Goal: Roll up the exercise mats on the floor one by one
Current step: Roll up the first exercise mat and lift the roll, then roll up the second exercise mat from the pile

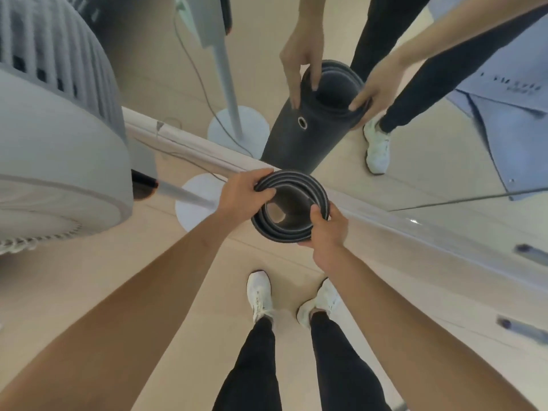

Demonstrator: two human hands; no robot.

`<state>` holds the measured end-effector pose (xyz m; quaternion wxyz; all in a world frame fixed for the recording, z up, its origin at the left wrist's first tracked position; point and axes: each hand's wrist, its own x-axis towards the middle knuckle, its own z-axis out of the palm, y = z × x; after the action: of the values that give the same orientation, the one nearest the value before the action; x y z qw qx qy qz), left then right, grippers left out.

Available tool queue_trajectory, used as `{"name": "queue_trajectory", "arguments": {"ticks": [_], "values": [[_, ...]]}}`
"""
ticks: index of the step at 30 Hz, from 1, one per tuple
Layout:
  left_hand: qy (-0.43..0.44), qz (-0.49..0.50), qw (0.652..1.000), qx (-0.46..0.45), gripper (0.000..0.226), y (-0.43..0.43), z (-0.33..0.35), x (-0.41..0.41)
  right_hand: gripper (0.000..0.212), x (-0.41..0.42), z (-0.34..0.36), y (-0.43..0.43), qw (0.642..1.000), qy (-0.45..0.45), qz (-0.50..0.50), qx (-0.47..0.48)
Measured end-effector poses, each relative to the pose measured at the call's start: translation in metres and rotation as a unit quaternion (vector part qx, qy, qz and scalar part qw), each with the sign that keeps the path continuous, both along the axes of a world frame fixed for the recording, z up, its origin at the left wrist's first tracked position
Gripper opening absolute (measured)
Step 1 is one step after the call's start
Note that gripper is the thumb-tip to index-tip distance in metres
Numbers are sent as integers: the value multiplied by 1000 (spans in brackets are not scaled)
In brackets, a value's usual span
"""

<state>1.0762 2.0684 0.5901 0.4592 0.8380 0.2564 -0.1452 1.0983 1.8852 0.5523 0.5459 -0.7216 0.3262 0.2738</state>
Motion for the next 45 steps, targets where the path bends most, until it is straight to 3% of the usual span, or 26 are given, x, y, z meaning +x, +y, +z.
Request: {"name": "queue_trajectory", "arguments": {"ticks": [4, 7, 12, 19, 22, 27, 31, 35, 39, 45], "values": [[-13, 112, 986, -122, 46, 11, -27, 5, 41, -5, -20, 20, 996, 31, -72, 41], [-26, 139, 980, -140, 50, 12, -51, -12, 54, 11, -33, 20, 999, 17, -29, 11], [-6, 192, 952, -240, 33, 2, -70, -39, 53, 32, -39, -1, 999, 25, 43, 2], [20, 226, 947, -226, 23, -15, -58, -48, 42, 17, -24, -35, 995, 15, 91, 38], [72, 231, 950, -196, 39, -28, -42, -68, 43, -11, -3, -57, 995, 23, 92, 40], [178, 136, 959, -173, 27, -77, 3, -119, 20, -88, 29, -135, 995, 9, 97, 21], [219, 44, 962, -155, 20, -140, 41, -158, 15, -168, 55, -214, 997, 36, 67, -28], [225, -121, 960, -112, 14, -223, 65, -194, 15, -253, 78, -299, 996, 72, 34, -49], [213, -322, 920, -66, 28, -330, 85, -220, 12, -339, 90, -388, 993, 71, 26, -87], [182, -487, 854, -19, 25, -493, 115, -259, 20, -457, 125, -500, 992, 59, -27, -108]]}}
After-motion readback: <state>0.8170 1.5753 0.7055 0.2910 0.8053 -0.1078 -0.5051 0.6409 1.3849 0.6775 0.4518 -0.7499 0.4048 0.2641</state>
